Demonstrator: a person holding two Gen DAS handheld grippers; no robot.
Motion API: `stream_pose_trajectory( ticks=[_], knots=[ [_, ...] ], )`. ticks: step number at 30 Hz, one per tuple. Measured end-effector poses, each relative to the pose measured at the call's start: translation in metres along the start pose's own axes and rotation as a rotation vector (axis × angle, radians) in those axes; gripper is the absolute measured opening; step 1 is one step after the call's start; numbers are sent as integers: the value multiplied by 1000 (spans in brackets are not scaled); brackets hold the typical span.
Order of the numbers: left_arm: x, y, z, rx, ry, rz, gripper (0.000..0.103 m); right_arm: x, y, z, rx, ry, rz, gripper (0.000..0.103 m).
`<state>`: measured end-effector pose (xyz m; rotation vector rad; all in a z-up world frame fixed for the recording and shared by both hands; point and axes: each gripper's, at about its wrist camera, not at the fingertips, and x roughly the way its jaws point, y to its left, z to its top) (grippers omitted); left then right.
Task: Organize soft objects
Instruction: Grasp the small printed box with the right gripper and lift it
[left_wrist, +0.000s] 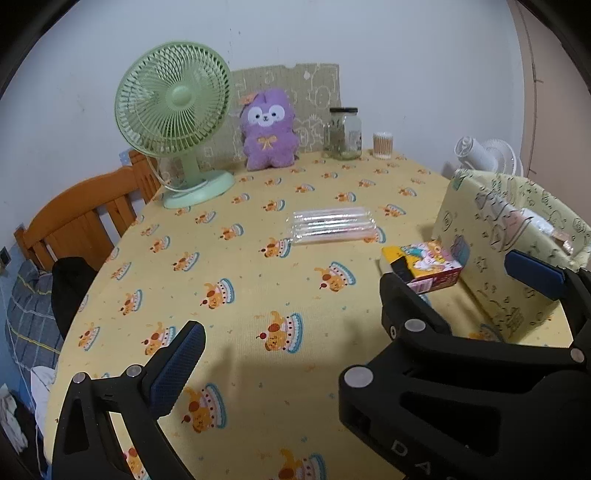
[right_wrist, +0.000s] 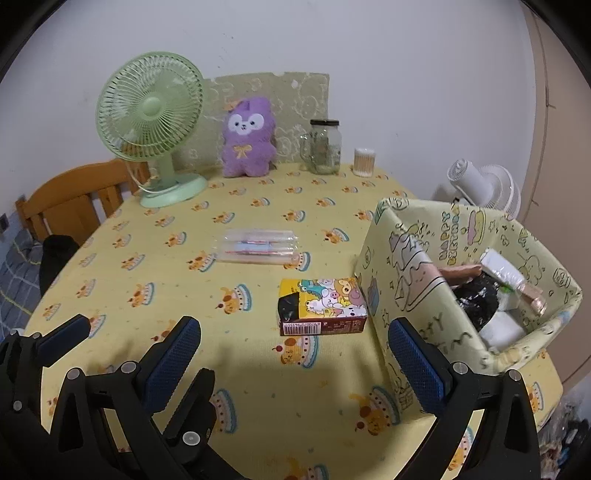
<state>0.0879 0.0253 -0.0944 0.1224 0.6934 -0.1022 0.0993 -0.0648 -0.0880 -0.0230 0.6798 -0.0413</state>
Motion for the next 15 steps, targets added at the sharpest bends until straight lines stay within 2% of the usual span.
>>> stream_pose_trajectory(
  ticks=[6, 10, 15],
  knots=[
    [18, 8, 6, -10, 33, -4, 103, 11, 3, 1, 52, -3, -90, 103],
    [28, 13, 8, 13, 53, 20, 103, 25, 3, -2, 137, 59, -62, 103],
    [43, 15, 10, 56, 93, 25, 103, 36, 10, 0, 124, 44, -141, 102]
  ],
)
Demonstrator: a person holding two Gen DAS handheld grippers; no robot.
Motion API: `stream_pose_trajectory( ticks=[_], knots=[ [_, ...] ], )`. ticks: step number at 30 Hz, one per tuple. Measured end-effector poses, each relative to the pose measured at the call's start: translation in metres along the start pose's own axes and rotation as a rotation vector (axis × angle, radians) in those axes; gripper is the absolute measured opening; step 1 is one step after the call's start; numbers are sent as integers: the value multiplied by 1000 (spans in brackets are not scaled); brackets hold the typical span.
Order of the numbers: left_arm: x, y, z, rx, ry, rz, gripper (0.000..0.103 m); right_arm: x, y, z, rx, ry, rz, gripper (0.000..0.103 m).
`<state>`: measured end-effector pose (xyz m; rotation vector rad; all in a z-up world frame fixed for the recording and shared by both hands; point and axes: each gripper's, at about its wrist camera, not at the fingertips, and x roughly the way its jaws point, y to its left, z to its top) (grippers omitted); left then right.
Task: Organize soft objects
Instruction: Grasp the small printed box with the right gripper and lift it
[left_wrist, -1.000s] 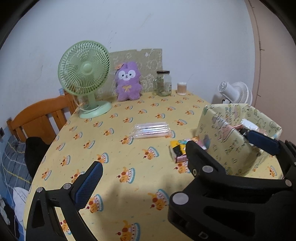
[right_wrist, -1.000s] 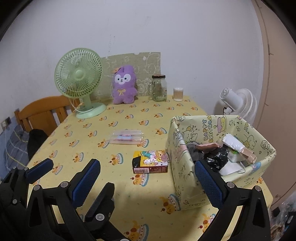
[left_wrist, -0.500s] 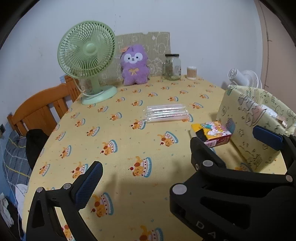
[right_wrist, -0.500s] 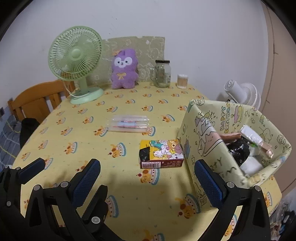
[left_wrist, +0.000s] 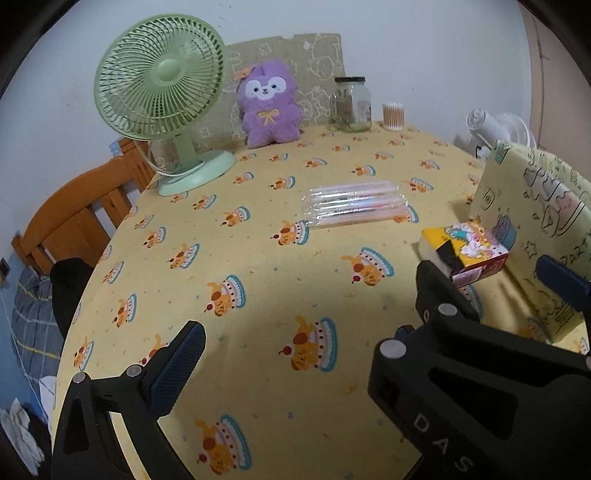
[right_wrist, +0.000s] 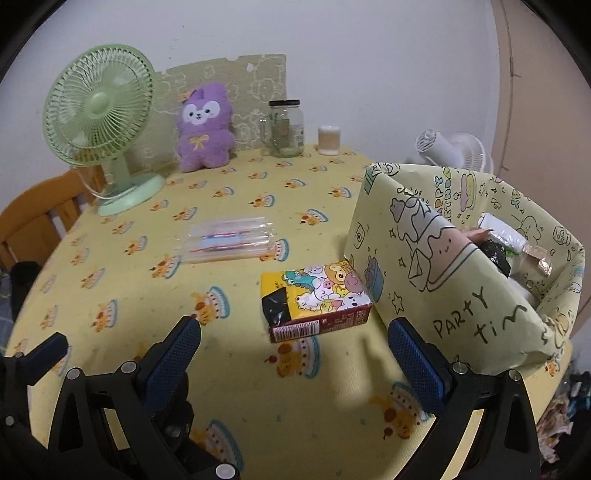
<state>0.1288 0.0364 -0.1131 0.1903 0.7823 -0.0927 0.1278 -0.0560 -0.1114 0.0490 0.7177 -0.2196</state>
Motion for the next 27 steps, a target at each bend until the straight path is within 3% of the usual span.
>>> stream_pose_trajectory(
  ticks=[5, 12, 17, 20, 23, 27],
  knots=[
    [9, 2, 8, 25, 29, -23, 103, 6, -2, 3, 65, -5, -44, 101],
    [24, 7, 22, 93, 52, -55, 103, 23, 1, 10, 141, 86, -63, 101],
    [40, 6, 29, 146, 103, -61, 103, 43, 10, 14, 97, 168, -33, 84],
    [46, 4, 34, 169, 124, -101, 103, 55, 7, 17, 86, 215, -33, 78],
    [52, 4, 39, 180, 146, -140, 103, 61, 4, 21, 70, 224, -25, 71],
    [59, 6, 47, 175, 161, -156, 103, 70, 8, 31, 24, 233, 53, 64]
  ],
)
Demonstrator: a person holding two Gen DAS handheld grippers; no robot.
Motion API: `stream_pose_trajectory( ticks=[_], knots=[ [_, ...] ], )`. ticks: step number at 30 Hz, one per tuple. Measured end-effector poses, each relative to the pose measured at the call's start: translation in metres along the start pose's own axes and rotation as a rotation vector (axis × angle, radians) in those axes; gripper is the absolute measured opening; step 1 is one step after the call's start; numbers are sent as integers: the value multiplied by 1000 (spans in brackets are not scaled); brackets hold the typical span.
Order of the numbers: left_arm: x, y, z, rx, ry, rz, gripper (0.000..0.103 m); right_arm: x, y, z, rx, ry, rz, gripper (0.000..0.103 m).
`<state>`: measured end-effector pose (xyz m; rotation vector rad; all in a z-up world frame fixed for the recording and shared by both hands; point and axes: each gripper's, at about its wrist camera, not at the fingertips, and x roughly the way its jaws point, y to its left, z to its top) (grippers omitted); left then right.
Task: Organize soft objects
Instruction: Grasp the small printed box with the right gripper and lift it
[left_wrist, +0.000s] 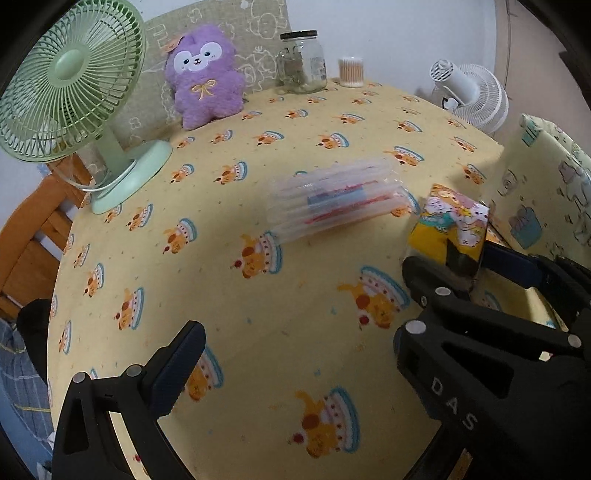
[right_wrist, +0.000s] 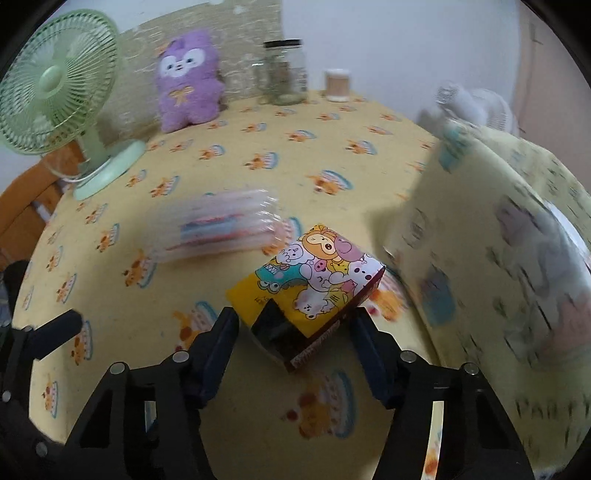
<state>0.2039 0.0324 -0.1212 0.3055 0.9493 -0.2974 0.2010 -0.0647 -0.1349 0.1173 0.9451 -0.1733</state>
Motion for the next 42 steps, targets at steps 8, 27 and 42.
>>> stream_pose_trajectory(
  ticks=[8, 27, 42],
  knots=[
    [9, 5, 16, 18, -14, 14, 103, 7, 0, 15, -14, 5, 69, 51],
    [38, -7, 63, 274, -78, 26, 97, 11, -3, 43, 17, -36, 38, 48],
    [40, -13, 65, 296, -119, -185, 40, 13, -10, 45, 51, -46, 25, 48]
  ],
)
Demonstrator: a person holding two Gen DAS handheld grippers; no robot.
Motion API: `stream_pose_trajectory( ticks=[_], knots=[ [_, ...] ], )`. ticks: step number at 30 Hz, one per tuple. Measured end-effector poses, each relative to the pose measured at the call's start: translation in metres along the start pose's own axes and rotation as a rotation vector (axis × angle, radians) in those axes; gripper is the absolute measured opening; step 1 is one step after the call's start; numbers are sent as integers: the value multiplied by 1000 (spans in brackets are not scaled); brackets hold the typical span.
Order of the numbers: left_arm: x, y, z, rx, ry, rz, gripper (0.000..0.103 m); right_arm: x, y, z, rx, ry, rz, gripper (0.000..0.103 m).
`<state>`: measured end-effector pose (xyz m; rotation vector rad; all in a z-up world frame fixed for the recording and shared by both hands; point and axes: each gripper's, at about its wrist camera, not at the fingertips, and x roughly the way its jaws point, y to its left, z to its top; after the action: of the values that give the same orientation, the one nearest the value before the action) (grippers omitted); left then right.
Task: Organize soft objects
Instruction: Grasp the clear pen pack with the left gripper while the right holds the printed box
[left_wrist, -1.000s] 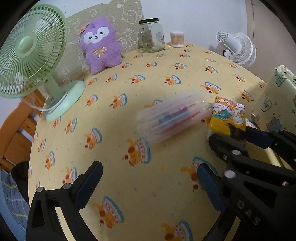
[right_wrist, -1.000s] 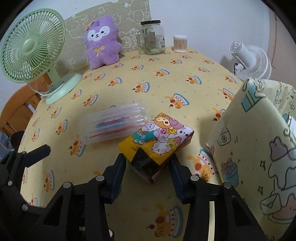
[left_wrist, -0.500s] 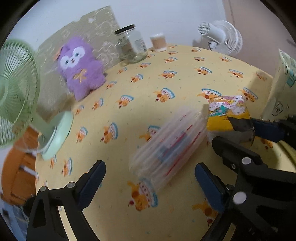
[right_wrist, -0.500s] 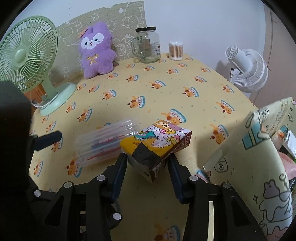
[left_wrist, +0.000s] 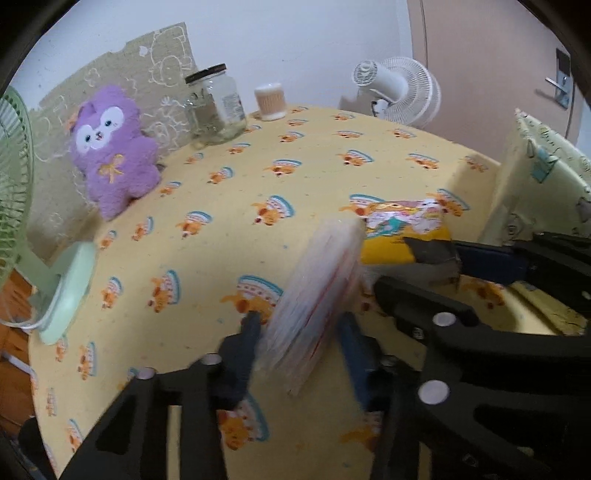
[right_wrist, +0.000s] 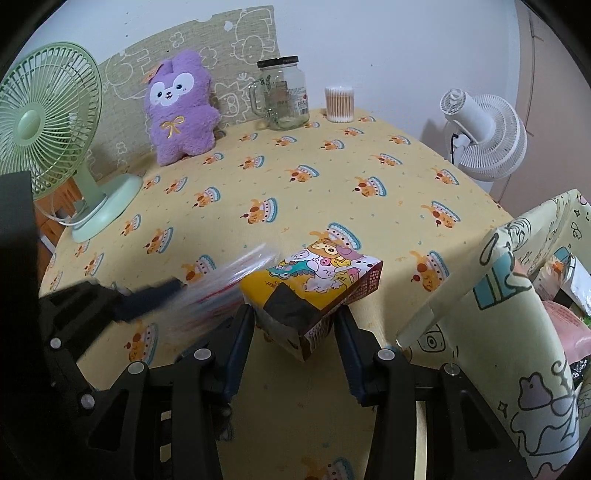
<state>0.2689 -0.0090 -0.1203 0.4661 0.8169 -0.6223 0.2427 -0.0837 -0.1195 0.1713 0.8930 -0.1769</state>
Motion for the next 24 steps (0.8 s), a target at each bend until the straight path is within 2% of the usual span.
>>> stream_pose_trajectory(
  ticks=[4, 9, 16, 24],
  knots=[
    [-3, -4, -2, 3, 12, 37, 29, 0, 0, -2, -3, 16, 6, 48],
    [-12, -5, -12, -34, 33, 83, 25, -3, 3, -8, -33, 30, 35, 47],
    [-29, -9, -29, -130, 63, 164, 24, -13, 10, -19, -85, 45, 90, 47],
    [-48, -20, -52, -251, 61, 210, 23, -25, 15, -37, -143, 39, 140, 46]
  ],
)
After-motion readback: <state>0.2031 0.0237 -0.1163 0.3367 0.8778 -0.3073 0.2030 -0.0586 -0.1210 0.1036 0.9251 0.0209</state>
